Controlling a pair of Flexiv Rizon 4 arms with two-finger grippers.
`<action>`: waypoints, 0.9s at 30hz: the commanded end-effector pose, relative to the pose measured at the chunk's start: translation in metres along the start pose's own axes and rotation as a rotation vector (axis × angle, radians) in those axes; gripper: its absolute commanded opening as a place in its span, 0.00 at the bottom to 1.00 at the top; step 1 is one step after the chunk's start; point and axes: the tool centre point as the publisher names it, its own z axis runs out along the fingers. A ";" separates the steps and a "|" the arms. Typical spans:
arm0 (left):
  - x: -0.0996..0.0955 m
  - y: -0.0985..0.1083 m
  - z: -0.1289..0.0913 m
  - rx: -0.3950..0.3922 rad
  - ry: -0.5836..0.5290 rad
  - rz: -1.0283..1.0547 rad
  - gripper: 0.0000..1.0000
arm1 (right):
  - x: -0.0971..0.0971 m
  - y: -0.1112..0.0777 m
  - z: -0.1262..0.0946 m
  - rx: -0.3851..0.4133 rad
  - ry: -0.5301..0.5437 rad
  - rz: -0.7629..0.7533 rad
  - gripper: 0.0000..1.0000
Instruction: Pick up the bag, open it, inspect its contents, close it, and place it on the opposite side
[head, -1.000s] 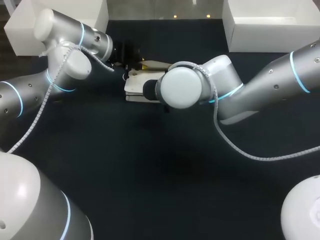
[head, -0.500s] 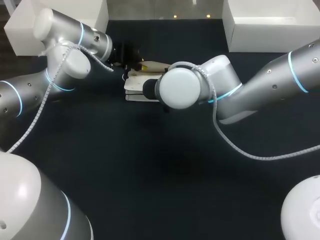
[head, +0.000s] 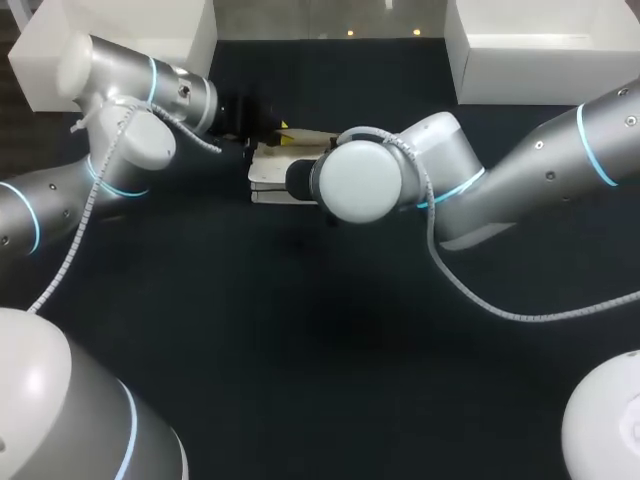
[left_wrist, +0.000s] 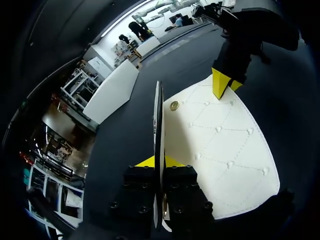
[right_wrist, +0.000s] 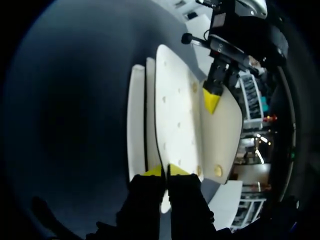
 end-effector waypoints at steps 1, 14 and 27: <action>0.017 -0.002 -0.005 0.015 -0.080 0.029 0.00 | 0.001 0.000 0.001 -0.001 -0.006 0.001 0.00; 0.005 -0.003 -0.015 0.018 -0.043 -0.065 0.46 | 0.001 0.000 0.001 -0.001 -0.006 0.001 0.00; -0.011 -0.004 -0.013 -0.008 -0.055 -0.039 0.00 | 0.001 0.000 0.001 -0.001 -0.006 0.001 0.00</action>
